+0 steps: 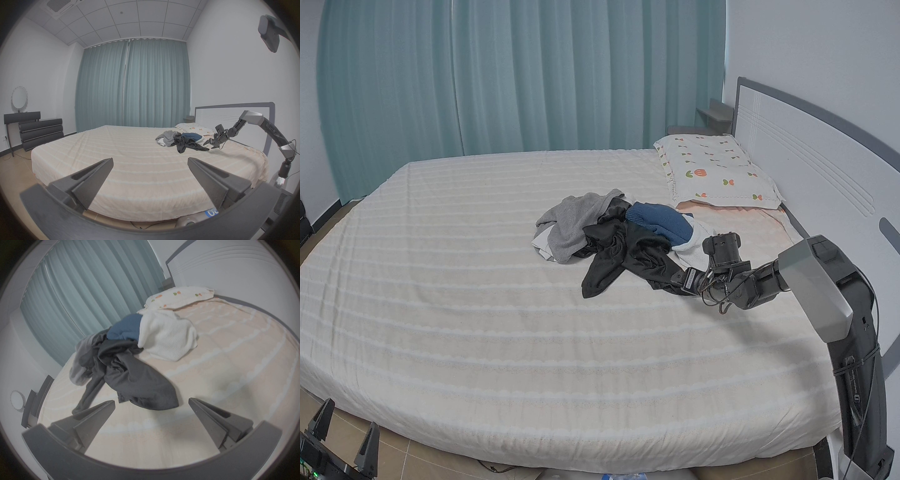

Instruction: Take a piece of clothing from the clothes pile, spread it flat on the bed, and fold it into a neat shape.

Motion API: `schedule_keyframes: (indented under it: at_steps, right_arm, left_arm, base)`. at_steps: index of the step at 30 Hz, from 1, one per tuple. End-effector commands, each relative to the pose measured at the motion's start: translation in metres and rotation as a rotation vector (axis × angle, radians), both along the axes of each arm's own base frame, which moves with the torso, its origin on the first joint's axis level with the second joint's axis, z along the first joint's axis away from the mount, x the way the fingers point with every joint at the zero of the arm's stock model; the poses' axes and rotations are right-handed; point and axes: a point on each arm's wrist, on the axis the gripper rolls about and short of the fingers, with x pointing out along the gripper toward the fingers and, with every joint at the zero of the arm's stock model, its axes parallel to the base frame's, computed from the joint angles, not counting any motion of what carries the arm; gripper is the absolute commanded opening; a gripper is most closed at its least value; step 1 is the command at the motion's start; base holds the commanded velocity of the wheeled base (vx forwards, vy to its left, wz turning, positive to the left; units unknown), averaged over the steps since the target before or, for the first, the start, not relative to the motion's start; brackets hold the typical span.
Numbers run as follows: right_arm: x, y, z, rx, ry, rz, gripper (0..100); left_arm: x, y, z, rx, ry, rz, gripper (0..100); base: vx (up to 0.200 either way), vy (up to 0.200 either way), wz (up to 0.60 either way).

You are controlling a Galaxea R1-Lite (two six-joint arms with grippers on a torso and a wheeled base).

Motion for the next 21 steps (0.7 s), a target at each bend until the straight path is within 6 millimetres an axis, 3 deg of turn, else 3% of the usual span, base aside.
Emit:
schedule_keyframes:
  at_steps: [1, 12, 21]
  right_arm:
    - [0.004, 0.002, -0.018, -0.002, 0.017, -0.002, 100]
    - [0.028, 0.022, -0.027, -0.034, -0.07, -0.063, 100]
    - [0.025, 0.025, -0.038, -0.044, -0.039, -0.056, 100]
  left_arm:
    - [0.0, 0.0, -0.004, 0.0, 0.001, 0.0, 100]
    - [-0.002, 0.0, -0.005, -0.002, -0.021, -0.006, 100]
    - [-0.002, 0.0, -0.005, 0.001, -0.022, -0.005, 100]
  base:
    - [0.0, 0.0, 0.0]
    - [0.0, 0.0, 0.0]
    - [0.0, 0.0, 0.0]
